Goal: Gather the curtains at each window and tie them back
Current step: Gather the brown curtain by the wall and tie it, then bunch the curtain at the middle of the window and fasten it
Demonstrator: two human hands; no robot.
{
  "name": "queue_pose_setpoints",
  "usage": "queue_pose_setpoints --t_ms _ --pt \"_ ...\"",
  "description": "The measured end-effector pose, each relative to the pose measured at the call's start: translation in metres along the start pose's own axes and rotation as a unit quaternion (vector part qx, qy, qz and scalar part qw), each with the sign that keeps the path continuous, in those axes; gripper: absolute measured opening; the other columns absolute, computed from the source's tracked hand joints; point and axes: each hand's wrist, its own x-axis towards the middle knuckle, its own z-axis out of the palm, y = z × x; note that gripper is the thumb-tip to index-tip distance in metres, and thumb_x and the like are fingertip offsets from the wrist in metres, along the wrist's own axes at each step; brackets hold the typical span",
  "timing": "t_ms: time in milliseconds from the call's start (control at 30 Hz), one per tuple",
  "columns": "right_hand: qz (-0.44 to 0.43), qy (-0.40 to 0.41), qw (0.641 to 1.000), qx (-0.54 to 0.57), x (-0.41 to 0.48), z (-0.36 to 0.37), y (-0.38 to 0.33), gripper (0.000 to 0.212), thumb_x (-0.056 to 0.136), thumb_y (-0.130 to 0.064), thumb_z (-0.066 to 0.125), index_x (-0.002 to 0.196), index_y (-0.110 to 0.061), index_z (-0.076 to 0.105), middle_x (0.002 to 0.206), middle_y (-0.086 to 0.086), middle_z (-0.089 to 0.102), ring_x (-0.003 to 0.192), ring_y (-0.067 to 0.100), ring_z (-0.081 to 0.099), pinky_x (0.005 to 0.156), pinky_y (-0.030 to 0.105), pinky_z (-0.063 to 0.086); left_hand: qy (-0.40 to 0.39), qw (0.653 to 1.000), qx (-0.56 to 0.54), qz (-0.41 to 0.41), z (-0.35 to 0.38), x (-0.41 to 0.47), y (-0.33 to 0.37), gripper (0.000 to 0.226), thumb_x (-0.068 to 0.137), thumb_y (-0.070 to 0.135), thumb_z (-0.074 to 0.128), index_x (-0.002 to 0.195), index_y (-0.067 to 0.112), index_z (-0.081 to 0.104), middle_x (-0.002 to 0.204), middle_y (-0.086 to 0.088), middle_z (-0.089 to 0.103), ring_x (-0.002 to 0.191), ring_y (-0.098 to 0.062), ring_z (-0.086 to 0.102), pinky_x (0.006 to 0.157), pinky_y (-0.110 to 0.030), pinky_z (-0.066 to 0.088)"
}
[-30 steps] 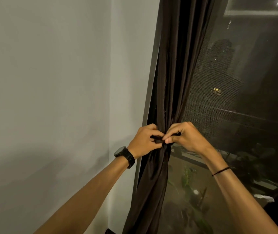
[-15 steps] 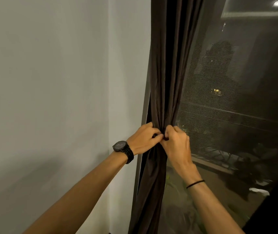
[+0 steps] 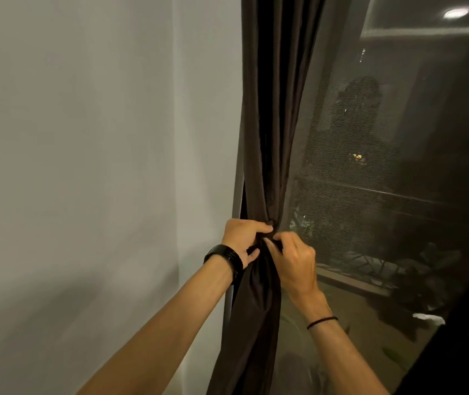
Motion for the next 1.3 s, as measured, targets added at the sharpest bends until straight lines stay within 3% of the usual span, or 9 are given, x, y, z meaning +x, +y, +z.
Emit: queue_pose_setpoints --t_ms 200,300,367,567,667,733,933,1167,1300 --pt "-0.003 -0.037 0.999 -0.021 -0.010 -0.001 -0.004 0.017 0.096 -0.019 0.069 0.085 -0.007 0.066 0.074 0.007 0.063 0.053 0.022 0.058 0.041 0.036 0.045 0.176 0.947 0.117 0.242 -0.001 0.005 -0.021 0.007 0.081 0.005 0.085 0.087 0.009 0.083 0.098 -0.001 0.071 0.091 -0.016 0.068 0.086 -0.027 0.057" --pt "0.015 -0.063 0.997 -0.031 -0.025 -0.004 -0.002 0.023 0.089 -0.015 0.081 0.079 -0.010 0.060 0.067 0.005 0.058 0.048 0.024 0.052 0.040 0.035 0.038 0.221 0.955 0.013 0.195 -0.020 0.016 -0.016 0.011 0.082 -0.009 0.079 0.079 0.001 0.076 0.083 -0.007 0.071 0.080 -0.024 0.070 0.070 -0.026 0.060" --pt "0.026 -0.109 0.993 -0.023 -0.029 -0.002 -0.006 0.026 0.087 -0.016 0.082 0.079 -0.011 0.058 0.066 0.005 0.057 0.048 0.026 0.053 0.040 0.034 0.038 0.250 0.944 0.039 0.213 -0.026 0.023 -0.020 0.022 0.083 -0.008 0.078 0.074 0.011 0.077 0.084 -0.009 0.075 0.080 -0.028 0.074 0.077 -0.036 0.064" --pt "-0.005 -0.207 0.977 -0.045 0.009 -0.033 0.000 0.012 0.097 -0.015 0.066 0.102 -0.005 0.069 0.093 0.011 0.070 0.079 0.033 0.070 0.060 0.037 0.056 0.264 0.797 0.221 0.496 -0.001 0.003 -0.018 0.019 0.084 -0.005 0.075 0.091 0.013 0.080 0.100 -0.003 0.062 0.087 -0.022 0.065 0.079 -0.026 0.054" --pt "-0.028 -0.162 0.978 -0.130 0.060 -0.069 0.009 0.044 0.096 -0.008 0.060 0.139 -0.001 0.057 0.141 0.016 0.059 0.132 0.035 0.055 0.101 0.046 0.053 0.223 0.717 0.229 0.620 0.028 -0.008 0.000 0.024 0.087 -0.004 0.068 0.105 0.010 0.077 0.107 -0.009 0.061 0.099 -0.022 0.059 0.088 -0.013 0.042" --pt "-0.016 -0.102 0.976 -0.189 0.098 -0.097 0.011 0.048 0.101 -0.014 0.055 0.148 -0.002 0.048 0.156 0.015 0.046 0.148 0.034 0.037 0.111 0.048 0.043 0.180 0.700 0.235 0.650 0.057 -0.016 0.017 0.028 0.089 0.002 0.068 0.116 0.009 0.074 0.119 -0.012 0.062 0.109 -0.024 0.058 0.096 -0.012 0.039" --pt "0.022 0.014 0.938 -0.346 0.174 -0.198 0.037 0.052 0.108 -0.028 0.040 0.155 -0.005 0.037 0.165 0.018 0.029 0.155 0.036 0.022 0.119 0.045 0.031 0.071 0.680 0.247 0.686 0.173 -0.034 0.085 0.045 0.099 0.023 0.059 0.143 0.013 0.058 0.154 -0.016 0.048 0.136 -0.034 0.049 0.113 -0.046 0.041" --pt "0.046 0.064 0.890 -0.448 0.188 -0.306 0.045 0.054 0.108 -0.026 0.037 0.159 -0.009 0.030 0.168 0.018 0.018 0.158 0.035 0.010 0.126 0.045 0.020 -0.039 0.629 0.202 0.750 0.286 -0.091 0.148 0.055 0.104 0.038 0.041 0.156 0.019 0.045 0.165 -0.018 0.033 0.144 -0.034 0.041 0.118 -0.047 0.035" --pt "0.034 0.083 0.860 -0.502 0.194 -0.369 0.042 0.058 0.107 -0.028 0.042 0.160 -0.012 0.026 0.169 0.016 0.016 0.158 0.035 0.007 0.126 0.046 0.021 -0.113 0.641 0.145 0.745 0.337 -0.129 0.192 0.062 0.103 0.050 0.037 0.161 0.030 0.033 0.172 -0.009 0.021 0.155 -0.028 0.027 0.122 -0.043 0.025"
